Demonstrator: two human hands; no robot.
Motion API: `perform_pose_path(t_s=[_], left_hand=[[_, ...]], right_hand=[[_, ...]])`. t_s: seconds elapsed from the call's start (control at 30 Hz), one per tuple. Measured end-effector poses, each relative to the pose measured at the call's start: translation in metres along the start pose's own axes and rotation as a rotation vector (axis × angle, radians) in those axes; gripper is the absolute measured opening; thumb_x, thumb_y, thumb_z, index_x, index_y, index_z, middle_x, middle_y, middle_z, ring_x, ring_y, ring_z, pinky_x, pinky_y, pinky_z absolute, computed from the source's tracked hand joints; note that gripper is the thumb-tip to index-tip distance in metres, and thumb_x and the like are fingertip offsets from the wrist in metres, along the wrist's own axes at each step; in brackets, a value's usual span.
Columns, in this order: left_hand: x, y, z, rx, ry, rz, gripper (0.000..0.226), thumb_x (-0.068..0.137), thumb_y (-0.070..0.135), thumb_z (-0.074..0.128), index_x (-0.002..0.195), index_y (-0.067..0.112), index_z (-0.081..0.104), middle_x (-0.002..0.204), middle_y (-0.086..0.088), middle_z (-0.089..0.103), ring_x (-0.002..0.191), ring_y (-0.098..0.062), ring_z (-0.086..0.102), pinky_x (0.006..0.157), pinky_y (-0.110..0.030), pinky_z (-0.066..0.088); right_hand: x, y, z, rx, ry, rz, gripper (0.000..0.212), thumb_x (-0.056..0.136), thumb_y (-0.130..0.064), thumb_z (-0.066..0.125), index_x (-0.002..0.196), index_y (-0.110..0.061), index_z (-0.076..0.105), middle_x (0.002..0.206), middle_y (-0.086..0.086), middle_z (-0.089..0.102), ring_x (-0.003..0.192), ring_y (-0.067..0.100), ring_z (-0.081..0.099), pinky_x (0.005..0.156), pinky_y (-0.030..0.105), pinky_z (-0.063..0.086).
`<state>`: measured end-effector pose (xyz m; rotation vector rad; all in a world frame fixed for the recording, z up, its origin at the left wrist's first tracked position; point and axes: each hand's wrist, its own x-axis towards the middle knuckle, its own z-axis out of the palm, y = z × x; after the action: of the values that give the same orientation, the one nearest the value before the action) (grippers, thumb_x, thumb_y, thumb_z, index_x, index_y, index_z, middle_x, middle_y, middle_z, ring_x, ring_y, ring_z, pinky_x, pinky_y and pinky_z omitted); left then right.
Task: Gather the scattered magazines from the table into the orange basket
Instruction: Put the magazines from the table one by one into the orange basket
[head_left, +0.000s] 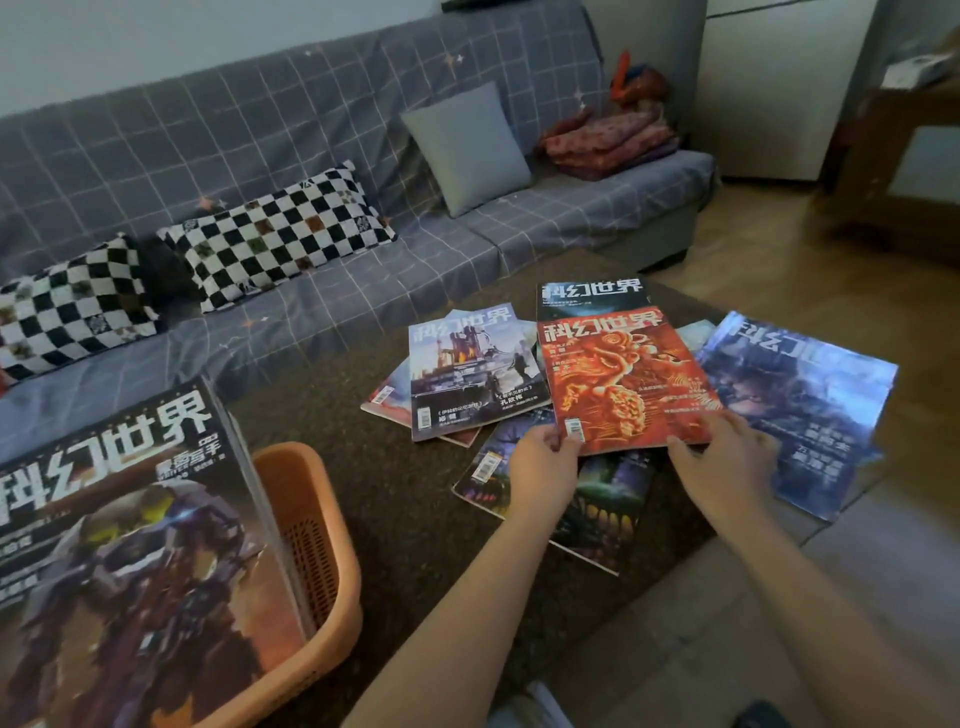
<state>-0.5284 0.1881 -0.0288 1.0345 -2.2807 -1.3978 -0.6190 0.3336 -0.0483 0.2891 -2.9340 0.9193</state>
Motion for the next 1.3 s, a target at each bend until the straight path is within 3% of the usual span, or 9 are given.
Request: perform_pose_path(t_s=[0.1,0.23,0.33,0.5,0.73,0.9,1.03,1.2,1.3], left_hand=[[0.007,0.009,0.002,-0.073,0.000,-0.075,0.029,0.089,0.041,0.063,0.071,0.019,0.059,0.064,0.008,0.060,0.054,-0.006,0.054,0.050,-0.025,0.039],[0.002,0.019,0.009,-0.367,-0.082,-0.193,0.015,0.095,0.021,0.058,0.100,0.011,0.049,0.099,-0.007,0.064,0.059,-0.015,0.068,0.062,-0.029,0.060],[-0.013,0.018,0.006,-0.468,-0.058,-0.183,0.012,0.098,0.015,0.052,0.092,0.016,0.042,0.096,-0.003,0.061,0.056,-0.017,0.071,0.054,-0.024,0.059],[-0.047,0.008,-0.024,-0.611,-0.014,-0.198,0.007,0.098,0.014,0.051,0.094,0.013,0.046,0.103,-0.008,0.063,0.065,-0.017,0.074,0.056,-0.026,0.059],[-0.099,-0.006,-0.089,-0.757,0.056,-0.147,0.010,0.096,0.014,0.054,0.103,0.009,0.049,0.109,-0.014,0.066,0.083,-0.024,0.074,0.058,-0.026,0.058],[-0.131,-0.021,-0.146,-0.776,0.187,-0.078,0.014,0.095,0.019,0.055,0.105,0.009,0.051,0.101,-0.010,0.071,0.081,-0.021,0.074,0.059,-0.028,0.059],[-0.160,-0.039,-0.193,-0.780,0.319,-0.022,0.012,0.095,0.021,0.057,0.102,0.012,0.052,0.091,-0.006,0.075,0.080,-0.024,0.074,0.055,-0.028,0.058],[-0.196,-0.066,-0.241,-0.704,0.484,0.063,0.012,0.096,0.021,0.055,0.100,0.010,0.052,0.089,-0.006,0.075,0.077,-0.024,0.074,0.053,-0.028,0.057],[-0.213,-0.083,-0.263,-0.740,0.552,0.094,0.011,0.096,0.017,0.054,0.098,0.007,0.050,0.086,-0.007,0.075,0.074,-0.027,0.074,0.050,-0.027,0.056]], right_hand=[[0.001,0.000,0.001,0.016,0.013,0.010,0.045,0.087,-0.036,0.057,0.125,-0.013,0.054,0.134,0.011,0.048,0.119,0.039,0.030,0.090,0.046,0.038],[0.002,0.002,-0.006,0.074,-0.021,0.021,0.040,0.087,-0.035,0.057,0.121,-0.014,0.055,0.130,0.012,0.051,0.121,0.037,0.036,0.095,0.043,0.033],[-0.001,0.008,-0.015,0.103,0.013,0.011,0.036,0.086,-0.035,0.056,0.114,-0.013,0.059,0.116,0.013,0.060,0.109,0.035,0.049,0.094,0.043,0.036],[-0.018,0.008,-0.028,0.202,-0.054,0.094,0.044,0.083,-0.041,0.061,0.115,-0.011,0.059,0.106,0.013,0.062,0.097,0.032,0.057,0.081,0.043,0.050],[-0.060,-0.036,-0.046,0.935,-0.408,0.210,0.032,0.089,-0.024,0.060,0.120,-0.014,0.056,0.099,0.004,0.067,0.086,0.018,0.065,0.057,0.026,0.049],[-0.095,-0.088,-0.052,1.009,-0.504,0.068,0.035,0.090,-0.020,0.060,0.123,-0.016,0.050,0.104,0.006,0.065,0.089,0.020,0.065,0.062,0.032,0.051],[-0.128,-0.132,-0.045,1.030,-0.606,-0.030,0.036,0.089,-0.021,0.061,0.122,-0.020,0.048,0.106,0.005,0.066,0.091,0.021,0.066,0.078,0.043,0.055],[-0.169,-0.179,-0.025,1.010,-0.721,-0.124,0.041,0.088,-0.023,0.062,0.126,-0.021,0.046,0.104,0.002,0.065,0.090,0.020,0.066,0.062,0.032,0.052],[-0.191,-0.202,-0.012,0.989,-0.791,-0.170,0.043,0.089,-0.025,0.061,0.128,-0.026,0.043,0.110,0.000,0.064,0.093,0.016,0.065,0.075,0.038,0.056]])
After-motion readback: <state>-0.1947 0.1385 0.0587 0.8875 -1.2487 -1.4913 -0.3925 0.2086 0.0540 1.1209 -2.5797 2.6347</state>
